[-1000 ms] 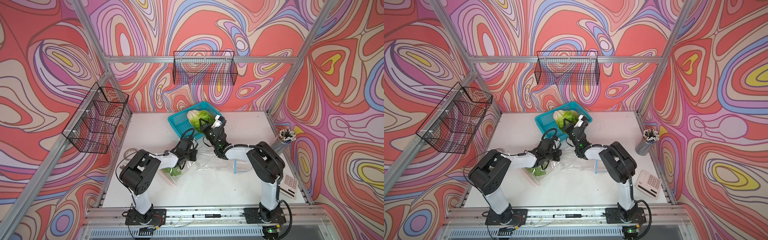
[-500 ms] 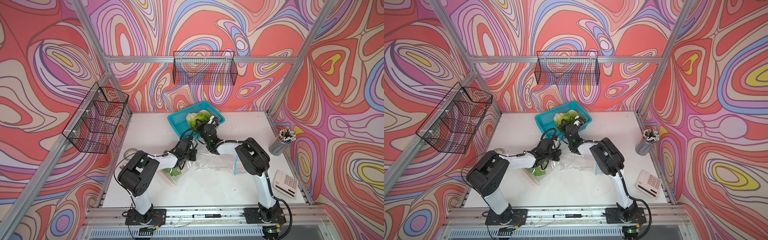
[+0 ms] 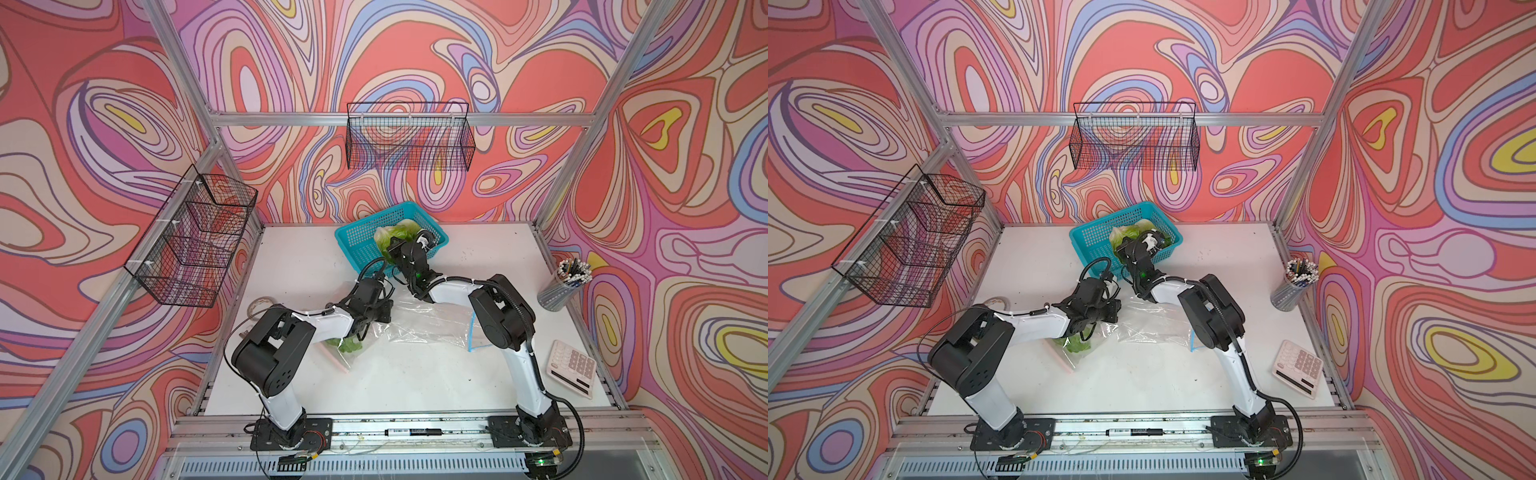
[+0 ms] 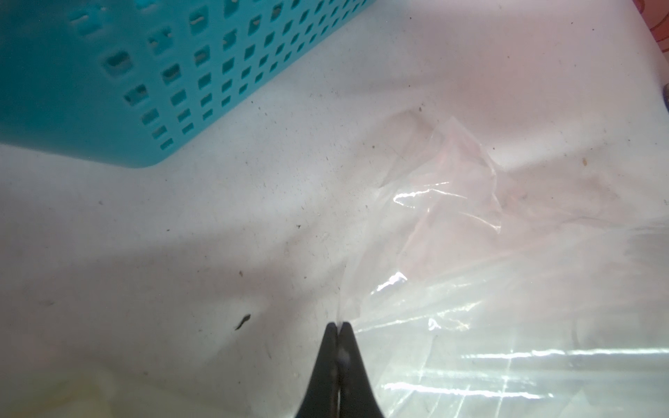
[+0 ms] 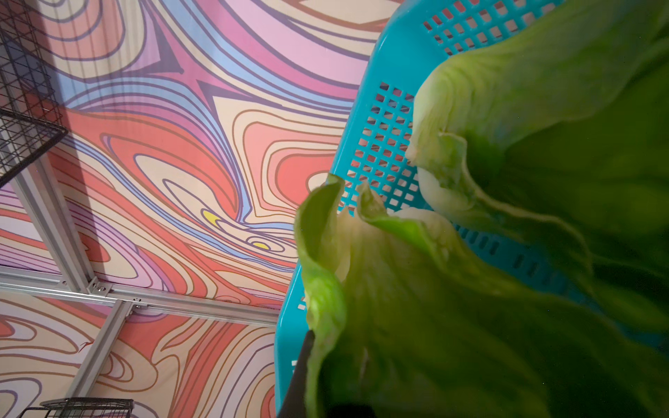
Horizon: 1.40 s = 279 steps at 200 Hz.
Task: Open the zip-top bag and take out the chinese cabbages
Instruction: Place the Chinese cabbage in the basket, then move the zipper food storage bag to the center of the board.
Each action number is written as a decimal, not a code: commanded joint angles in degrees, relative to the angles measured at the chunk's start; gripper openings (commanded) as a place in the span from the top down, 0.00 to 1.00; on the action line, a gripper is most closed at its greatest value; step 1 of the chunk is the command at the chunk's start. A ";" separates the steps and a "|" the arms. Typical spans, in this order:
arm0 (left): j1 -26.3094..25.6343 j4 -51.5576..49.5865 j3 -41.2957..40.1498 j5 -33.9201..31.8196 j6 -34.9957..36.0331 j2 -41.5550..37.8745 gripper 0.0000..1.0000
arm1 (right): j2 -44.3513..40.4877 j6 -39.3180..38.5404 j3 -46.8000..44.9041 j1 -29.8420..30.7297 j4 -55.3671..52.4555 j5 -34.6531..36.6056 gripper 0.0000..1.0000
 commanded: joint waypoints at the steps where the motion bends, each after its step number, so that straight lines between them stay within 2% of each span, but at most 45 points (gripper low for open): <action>1: 0.32 -0.82 -0.78 -0.82 -0.38 -1.36 1.00 | 0.41 -0.21 1.34 -0.06 -4.02 1.54 0.89; 22: 0.32 -0.73 -0.98 -0.77 -0.42 -1.53 1.00 | -0.39 0.64 1.77 -0.06 -5.59 1.77 0.73; 48: 0.32 -1.17 -1.07 -0.95 -0.09 -1.95 1.00 | -2.36 3.31 1.91 -0.32 -8.80 1.84 0.57; 101: 0.32 -1.44 -1.21 -1.09 0.09 -2.41 1.00 | -6.47 6.38 1.82 -0.50 -12.71 3.33 0.43; 117: 0.32 -1.26 -1.26 -1.08 -0.08 -2.41 1.00 | -8.21 7.05 0.43 -0.50 -12.46 4.33 0.32; 141: 0.32 -1.17 -1.26 -1.08 -0.72 -2.66 1.00 | -11.49 5.87 -1.52 -0.67 -12.22 6.21 0.27; 161: 0.30 -0.74 -1.13 -0.60 -1.65 -3.18 1.00 | -14.34 3.15 -2.90 -1.36 -11.75 5.78 0.18; 210: 0.32 2.70 -0.34 2.33 -6.02 -3.69 1.00 | -24.11 -7.12 -10.53 -3.68 -11.91 4.40 0.13; 242: 0.23 8.09 0.85 4.38 -11.00 -1.29 1.00 | -31.99 -17.22 -16.93 -6.03 -12.38 1.08 0.12; 279: -0.97 11.12 5.60 1.95 -13.67 4.14 1.00 | -40.17 -28.26 -23.19 -8.33 -14.99 -3.75 0.12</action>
